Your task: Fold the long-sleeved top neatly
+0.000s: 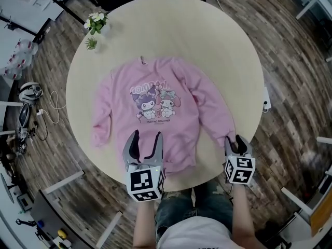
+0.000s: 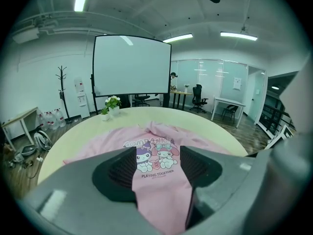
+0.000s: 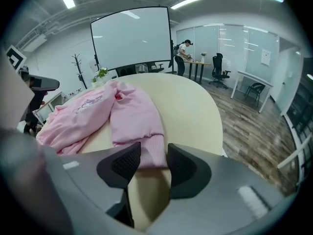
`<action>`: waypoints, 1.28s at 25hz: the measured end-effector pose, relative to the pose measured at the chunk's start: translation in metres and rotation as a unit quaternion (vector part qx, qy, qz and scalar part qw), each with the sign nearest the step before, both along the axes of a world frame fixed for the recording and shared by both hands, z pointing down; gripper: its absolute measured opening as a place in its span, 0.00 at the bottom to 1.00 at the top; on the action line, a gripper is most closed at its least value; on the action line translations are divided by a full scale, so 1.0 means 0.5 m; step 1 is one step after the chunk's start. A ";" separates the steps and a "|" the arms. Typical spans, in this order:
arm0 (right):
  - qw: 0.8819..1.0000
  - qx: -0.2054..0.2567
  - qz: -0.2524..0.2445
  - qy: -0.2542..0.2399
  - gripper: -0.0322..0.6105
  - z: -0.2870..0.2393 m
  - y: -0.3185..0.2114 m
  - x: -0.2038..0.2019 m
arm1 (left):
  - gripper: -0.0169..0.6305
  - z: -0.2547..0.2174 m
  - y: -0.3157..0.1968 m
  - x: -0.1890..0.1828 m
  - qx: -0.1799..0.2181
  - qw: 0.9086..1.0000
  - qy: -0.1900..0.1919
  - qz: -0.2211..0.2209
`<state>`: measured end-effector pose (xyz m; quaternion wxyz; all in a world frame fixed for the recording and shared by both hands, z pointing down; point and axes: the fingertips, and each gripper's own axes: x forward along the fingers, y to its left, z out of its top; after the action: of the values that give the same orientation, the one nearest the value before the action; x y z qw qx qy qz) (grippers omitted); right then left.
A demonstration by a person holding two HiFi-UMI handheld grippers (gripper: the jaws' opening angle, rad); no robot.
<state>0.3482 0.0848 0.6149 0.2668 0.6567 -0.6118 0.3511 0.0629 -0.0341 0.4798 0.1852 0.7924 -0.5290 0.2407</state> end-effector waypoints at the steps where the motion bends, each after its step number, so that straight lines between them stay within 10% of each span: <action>1: 1.000 0.002 -0.003 0.001 0.35 -0.001 -0.001 -0.003 | 0.46 -0.001 0.002 -0.001 0.000 1.000 0.000 -0.001; 9: 1.000 0.011 -0.028 0.008 0.13 -0.003 -0.018 -0.039 | 0.46 -0.009 0.002 -0.015 0.002 1.000 0.002 -0.011; 32: 0.989 0.097 0.014 0.115 0.13 -0.204 -0.191 0.218 | 0.46 -0.121 -0.027 -0.025 0.056 0.998 0.021 -0.035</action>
<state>0.4570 -0.0108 0.5127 0.2654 0.7240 -0.5990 0.2159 0.0503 -0.0477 0.4193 0.1597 0.7876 -0.5649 0.1872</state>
